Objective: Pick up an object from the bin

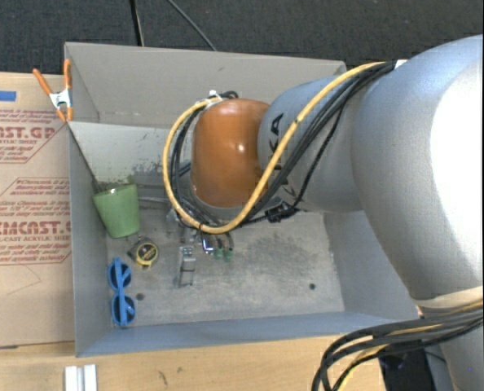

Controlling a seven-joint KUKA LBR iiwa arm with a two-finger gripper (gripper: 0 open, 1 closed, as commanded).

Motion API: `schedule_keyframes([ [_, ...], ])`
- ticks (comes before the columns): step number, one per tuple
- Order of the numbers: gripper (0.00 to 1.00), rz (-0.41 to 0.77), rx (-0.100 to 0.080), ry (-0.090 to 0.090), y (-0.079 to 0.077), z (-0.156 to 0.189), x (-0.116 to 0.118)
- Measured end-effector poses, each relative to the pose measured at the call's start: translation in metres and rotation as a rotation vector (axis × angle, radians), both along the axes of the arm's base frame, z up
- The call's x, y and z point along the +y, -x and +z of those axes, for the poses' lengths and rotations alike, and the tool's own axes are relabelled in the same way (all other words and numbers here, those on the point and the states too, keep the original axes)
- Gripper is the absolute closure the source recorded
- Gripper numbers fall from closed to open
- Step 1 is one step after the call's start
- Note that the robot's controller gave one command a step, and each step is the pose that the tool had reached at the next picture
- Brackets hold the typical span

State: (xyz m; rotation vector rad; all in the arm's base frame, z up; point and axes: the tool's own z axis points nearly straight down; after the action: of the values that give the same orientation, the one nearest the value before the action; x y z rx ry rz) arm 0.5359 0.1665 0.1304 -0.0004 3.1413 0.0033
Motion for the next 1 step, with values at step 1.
schedule_keyframes([
  [1,0.00,0.297,-0.001,0.005,-0.0146,-0.0494,0.0450],
])
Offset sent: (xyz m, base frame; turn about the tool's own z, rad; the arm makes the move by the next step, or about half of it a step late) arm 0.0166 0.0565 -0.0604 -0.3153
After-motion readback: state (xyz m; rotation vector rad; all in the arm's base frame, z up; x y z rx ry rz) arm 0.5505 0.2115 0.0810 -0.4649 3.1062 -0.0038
